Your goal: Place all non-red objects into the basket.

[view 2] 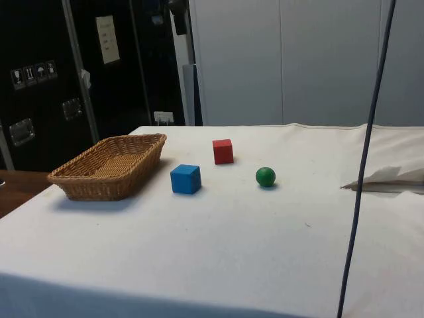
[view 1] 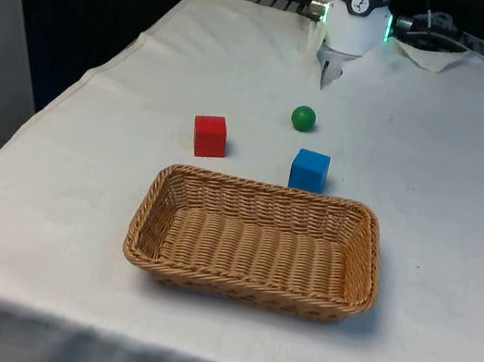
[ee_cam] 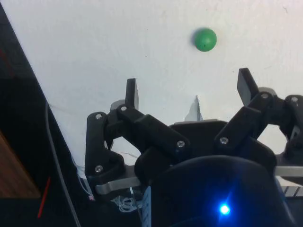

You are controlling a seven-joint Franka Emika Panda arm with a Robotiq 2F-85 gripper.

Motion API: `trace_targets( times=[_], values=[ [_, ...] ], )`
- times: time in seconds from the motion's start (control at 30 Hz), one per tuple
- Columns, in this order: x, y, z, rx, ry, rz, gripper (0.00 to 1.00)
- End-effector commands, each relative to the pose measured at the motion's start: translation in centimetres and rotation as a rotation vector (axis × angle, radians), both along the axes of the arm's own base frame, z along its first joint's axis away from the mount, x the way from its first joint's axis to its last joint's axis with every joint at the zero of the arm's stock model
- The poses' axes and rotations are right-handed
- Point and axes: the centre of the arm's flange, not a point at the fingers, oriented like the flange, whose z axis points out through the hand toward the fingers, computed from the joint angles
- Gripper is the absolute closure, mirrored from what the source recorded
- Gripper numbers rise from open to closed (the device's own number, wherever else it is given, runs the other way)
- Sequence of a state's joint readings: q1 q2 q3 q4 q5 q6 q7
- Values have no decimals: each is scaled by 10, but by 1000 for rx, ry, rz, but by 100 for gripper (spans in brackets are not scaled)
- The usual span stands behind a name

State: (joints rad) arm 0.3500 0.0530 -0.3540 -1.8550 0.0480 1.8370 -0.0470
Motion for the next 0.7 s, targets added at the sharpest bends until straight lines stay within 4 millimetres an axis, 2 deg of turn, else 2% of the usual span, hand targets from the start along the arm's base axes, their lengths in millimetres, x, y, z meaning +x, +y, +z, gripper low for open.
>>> trace_targets(
  times=[0.0, 0.33, 0.67],
  values=[
    [0, 1, 0, 0, -1, 0, 0],
    [2, 19, -1, -8, -26, -13, 0],
    [5, 29, -26, -10, -47, -51, 0]
  ],
)
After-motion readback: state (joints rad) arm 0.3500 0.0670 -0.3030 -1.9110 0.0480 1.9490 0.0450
